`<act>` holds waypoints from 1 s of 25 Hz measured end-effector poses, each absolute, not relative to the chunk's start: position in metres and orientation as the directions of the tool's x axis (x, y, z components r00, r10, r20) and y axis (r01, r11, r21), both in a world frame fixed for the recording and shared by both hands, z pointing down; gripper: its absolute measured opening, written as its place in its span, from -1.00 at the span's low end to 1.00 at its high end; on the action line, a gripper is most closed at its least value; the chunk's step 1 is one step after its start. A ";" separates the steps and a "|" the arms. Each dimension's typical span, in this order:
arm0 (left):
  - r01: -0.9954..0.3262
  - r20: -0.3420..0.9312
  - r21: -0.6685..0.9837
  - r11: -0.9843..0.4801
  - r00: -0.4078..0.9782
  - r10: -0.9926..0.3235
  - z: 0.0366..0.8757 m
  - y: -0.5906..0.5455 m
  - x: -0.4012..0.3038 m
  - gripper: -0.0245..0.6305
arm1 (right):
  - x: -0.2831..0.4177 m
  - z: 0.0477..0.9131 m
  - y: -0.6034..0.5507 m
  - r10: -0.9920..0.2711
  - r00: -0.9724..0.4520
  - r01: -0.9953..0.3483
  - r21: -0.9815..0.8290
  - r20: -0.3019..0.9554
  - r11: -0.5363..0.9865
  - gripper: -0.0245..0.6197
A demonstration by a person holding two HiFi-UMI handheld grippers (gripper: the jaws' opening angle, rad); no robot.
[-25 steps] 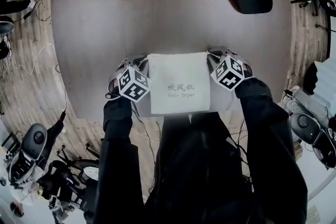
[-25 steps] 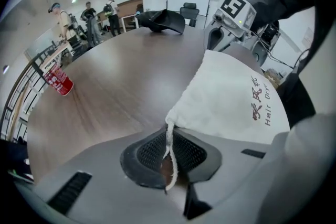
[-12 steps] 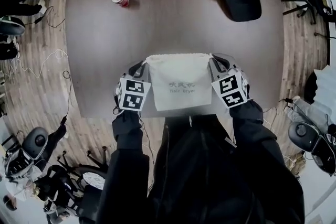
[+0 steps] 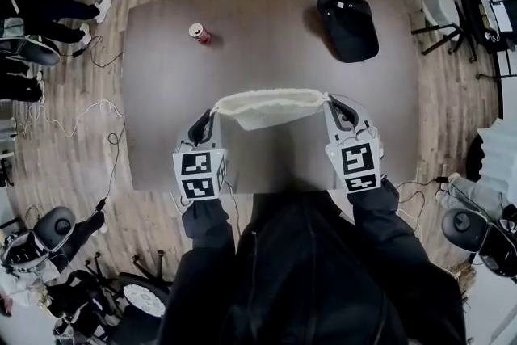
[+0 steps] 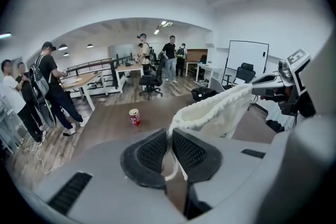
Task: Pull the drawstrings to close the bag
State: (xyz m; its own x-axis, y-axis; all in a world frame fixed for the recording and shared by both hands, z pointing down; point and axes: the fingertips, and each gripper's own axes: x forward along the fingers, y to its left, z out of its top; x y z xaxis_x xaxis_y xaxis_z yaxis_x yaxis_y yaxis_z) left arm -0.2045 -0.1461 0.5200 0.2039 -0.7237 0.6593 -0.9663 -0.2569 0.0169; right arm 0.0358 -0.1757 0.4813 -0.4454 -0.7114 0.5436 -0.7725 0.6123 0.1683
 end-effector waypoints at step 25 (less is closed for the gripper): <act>-0.972 0.440 0.190 0.137 -0.041 -0.897 0.409 -0.148 -0.263 -0.75 | 0.070 0.396 -0.178 -0.853 -0.312 -0.876 0.220 0.418 0.428 -0.83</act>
